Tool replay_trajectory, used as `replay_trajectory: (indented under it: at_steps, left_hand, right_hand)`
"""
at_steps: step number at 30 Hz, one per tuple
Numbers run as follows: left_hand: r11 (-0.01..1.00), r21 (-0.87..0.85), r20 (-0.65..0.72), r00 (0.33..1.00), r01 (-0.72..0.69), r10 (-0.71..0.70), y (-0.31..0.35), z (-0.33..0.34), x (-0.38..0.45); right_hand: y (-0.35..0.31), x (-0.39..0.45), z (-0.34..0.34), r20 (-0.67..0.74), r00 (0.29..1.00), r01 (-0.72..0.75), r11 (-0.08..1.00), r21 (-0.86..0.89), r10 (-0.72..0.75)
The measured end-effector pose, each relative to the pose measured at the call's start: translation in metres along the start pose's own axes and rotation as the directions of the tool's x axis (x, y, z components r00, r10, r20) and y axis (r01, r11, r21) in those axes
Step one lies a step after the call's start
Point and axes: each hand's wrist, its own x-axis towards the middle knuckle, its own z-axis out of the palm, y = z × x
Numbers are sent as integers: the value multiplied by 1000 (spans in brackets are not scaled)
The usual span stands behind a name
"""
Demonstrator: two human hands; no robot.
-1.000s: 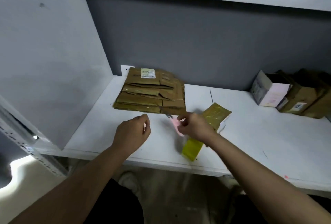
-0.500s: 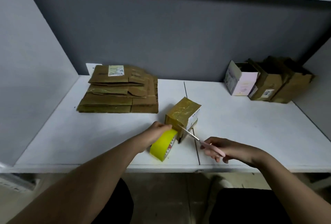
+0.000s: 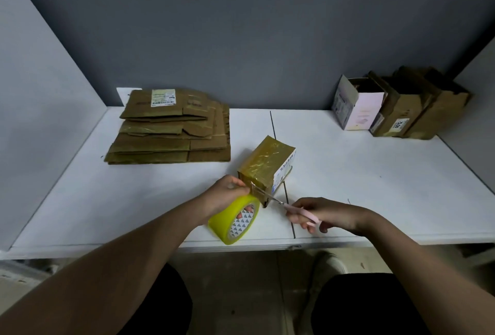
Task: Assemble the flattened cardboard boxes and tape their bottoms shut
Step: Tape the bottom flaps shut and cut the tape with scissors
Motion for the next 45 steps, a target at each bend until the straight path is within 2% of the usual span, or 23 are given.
replay_trajectory:
  at_steps: [5,13,21,25,34,40,45]
  left_hand:
    - [1000,20,-11,1000,20,-20,-1,-2,-3]
    - [1000,-14,2,1000,3,-3,-3,-10,-6]
    - [999,-34,0,1000,-2,2,1,-13,-6]
    - [998,-57,2,1000,-6,6,3,-13,-6]
    - [1000,-6,2,1000,-9,9,3,-16,-9]
    - [997,77,2,1000,-2,2,-2,-27,-16]
    - [997,74,-14,1000,12,-11,-6,-27,-22]
  right_hand:
    - [-3,10,3,14,997,72,995,64,-73]
    - [-5,23,4,-57,988,144,988,63,-140]
    - [-3,28,3,-95,973,223,958,181,-208]
    - [-5,28,3,-96,976,208,961,180,-194]
    - [-8,27,7,-95,982,171,984,49,-166]
    - [-13,26,13,-53,983,177,983,39,-175]
    - [-24,27,16,-97,976,205,975,86,-197]
